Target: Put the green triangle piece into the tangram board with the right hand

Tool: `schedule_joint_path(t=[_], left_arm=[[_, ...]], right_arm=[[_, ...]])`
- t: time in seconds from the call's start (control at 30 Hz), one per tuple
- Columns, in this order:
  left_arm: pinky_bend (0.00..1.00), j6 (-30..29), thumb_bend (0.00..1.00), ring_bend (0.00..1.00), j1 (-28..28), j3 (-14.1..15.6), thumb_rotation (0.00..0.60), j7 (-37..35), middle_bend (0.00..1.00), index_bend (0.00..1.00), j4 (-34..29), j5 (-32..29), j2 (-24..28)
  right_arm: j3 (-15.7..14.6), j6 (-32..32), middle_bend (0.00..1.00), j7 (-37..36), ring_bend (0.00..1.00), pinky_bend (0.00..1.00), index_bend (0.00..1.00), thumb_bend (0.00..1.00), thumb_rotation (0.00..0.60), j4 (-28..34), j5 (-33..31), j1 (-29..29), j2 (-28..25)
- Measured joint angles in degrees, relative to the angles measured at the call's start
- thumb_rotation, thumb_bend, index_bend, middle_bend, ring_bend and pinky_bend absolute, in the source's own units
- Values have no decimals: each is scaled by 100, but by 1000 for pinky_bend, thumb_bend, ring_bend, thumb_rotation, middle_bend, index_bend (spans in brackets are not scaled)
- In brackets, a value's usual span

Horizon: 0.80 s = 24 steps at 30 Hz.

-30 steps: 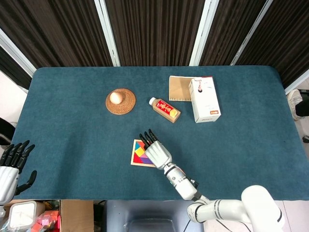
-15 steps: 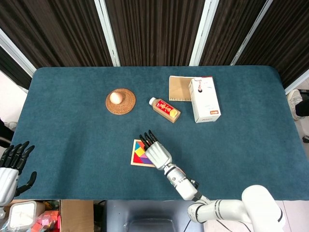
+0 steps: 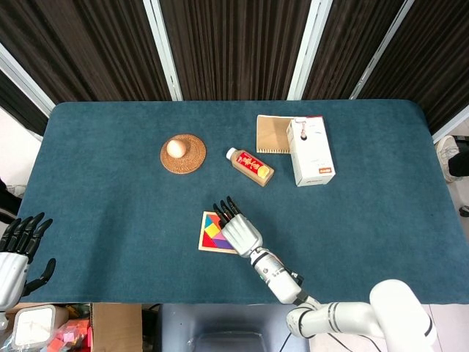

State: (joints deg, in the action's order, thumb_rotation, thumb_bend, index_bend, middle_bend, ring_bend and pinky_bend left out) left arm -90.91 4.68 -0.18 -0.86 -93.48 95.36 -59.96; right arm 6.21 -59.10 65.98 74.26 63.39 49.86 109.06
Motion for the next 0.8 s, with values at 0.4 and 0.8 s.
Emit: schedule_joint_path(t=[0.4,0.8], left_arm=[[48,30,458,0,17,-12,600,40,0,0,46,-20,-77],[48,-56,458,0,-44,39,600,-6,0,0,84,43,-52]], right_arm=[[-21,3,121,9,0,0,427,477,600,130,-128,-37,-172],[-137,55,112,68,0,0,424,477,600,279,-230,-41,-222]])
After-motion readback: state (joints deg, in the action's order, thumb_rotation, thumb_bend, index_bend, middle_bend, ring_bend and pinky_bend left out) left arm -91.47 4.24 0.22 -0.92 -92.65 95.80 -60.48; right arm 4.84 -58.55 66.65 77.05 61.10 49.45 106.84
